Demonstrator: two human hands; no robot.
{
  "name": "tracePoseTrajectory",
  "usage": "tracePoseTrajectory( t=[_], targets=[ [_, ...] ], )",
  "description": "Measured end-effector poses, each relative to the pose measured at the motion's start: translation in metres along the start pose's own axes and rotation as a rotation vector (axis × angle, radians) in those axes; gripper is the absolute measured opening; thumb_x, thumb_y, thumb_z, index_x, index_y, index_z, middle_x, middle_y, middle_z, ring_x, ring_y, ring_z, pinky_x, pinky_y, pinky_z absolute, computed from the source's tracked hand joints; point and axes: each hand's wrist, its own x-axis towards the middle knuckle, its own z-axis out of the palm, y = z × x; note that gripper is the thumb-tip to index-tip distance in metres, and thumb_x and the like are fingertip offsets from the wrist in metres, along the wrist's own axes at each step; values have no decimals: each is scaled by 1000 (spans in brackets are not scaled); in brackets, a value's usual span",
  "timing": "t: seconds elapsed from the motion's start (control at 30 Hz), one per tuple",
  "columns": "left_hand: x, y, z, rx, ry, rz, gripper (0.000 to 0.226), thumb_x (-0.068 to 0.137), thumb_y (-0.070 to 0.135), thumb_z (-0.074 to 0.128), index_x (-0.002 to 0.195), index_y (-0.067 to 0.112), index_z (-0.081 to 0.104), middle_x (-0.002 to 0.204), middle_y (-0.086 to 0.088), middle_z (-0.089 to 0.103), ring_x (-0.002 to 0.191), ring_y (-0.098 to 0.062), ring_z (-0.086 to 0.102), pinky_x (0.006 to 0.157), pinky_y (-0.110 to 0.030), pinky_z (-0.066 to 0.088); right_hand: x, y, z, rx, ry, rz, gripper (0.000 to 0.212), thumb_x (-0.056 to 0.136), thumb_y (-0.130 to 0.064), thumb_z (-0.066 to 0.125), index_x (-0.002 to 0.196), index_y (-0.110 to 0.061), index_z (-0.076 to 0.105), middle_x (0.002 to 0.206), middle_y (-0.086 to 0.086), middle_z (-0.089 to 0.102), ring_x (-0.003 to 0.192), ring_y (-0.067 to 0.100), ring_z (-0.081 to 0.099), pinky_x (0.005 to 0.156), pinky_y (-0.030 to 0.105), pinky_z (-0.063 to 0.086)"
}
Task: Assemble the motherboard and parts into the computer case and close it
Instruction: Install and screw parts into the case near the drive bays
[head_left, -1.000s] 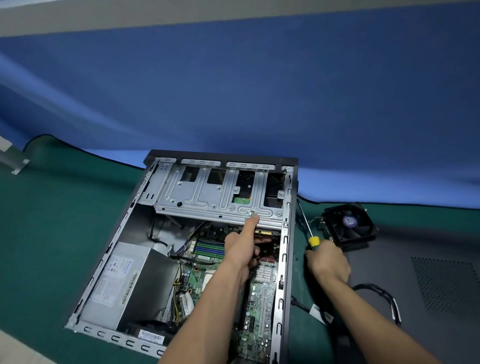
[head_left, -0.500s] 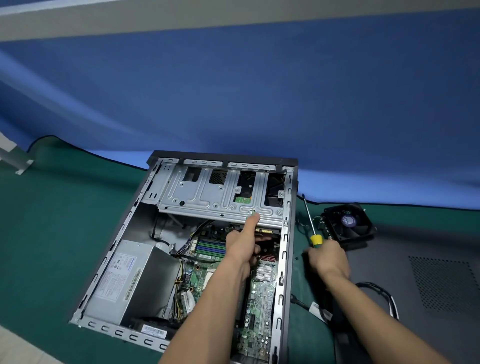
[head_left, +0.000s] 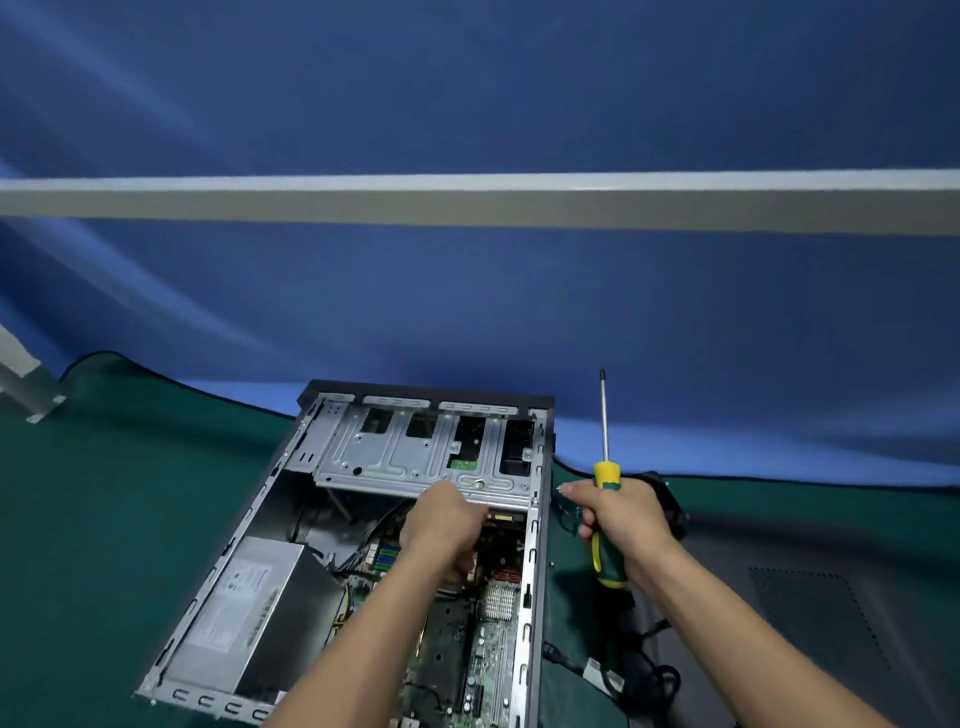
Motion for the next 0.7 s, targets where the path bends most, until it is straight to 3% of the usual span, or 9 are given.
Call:
tracePoseTrajectory(
  t=[0.07,0.17,0.27,0.43,0.5,0.7],
  targets=[
    [-5,5,-2,-18,124,179,18,92,17,55,83,6,66,83,-14,71,71,-28,69,69,-39,58,-6,-5,9,41,-53,15,8,84,-2,68,78,0,63,39,-1,42,33,11,39,37,20,39],
    [-17,13,-4,-309,97,433,14,93,13,57,92,14,70,85,-2,70,75,-18,66,72,-32,54,-12,-9,21,99,-124,54,17,83,-2,69,71,-5,57,39,-1,41,32,12,40,38,20,38],
    [-25,12,-5,-363,68,544,14,92,15,59,95,13,73,86,2,71,80,-12,64,74,-23,50,-15,-10,28,156,-154,117,25,82,-3,70,65,-8,52,41,0,42,34,13,41,41,23,41],
    [-33,6,-3,-512,30,563,14,92,14,60,91,17,74,81,4,71,75,-9,65,68,-27,54,-21,-13,31,198,-181,207,21,82,-6,70,67,-7,56,40,-1,43,34,11,43,39,23,43],
    [-36,6,0,-579,11,574,17,92,12,59,88,21,73,80,5,71,74,-7,65,64,-22,53,-22,-15,31,220,-187,235,18,83,-7,69,70,-6,57,40,-2,43,33,10,43,38,21,43],
    [-40,7,2,-688,66,515,19,89,5,61,81,18,73,72,1,72,64,-13,66,58,-23,52,-25,-20,31,221,-245,237,15,87,-9,63,73,-5,61,42,-1,43,34,11,43,40,21,44]
  ],
)
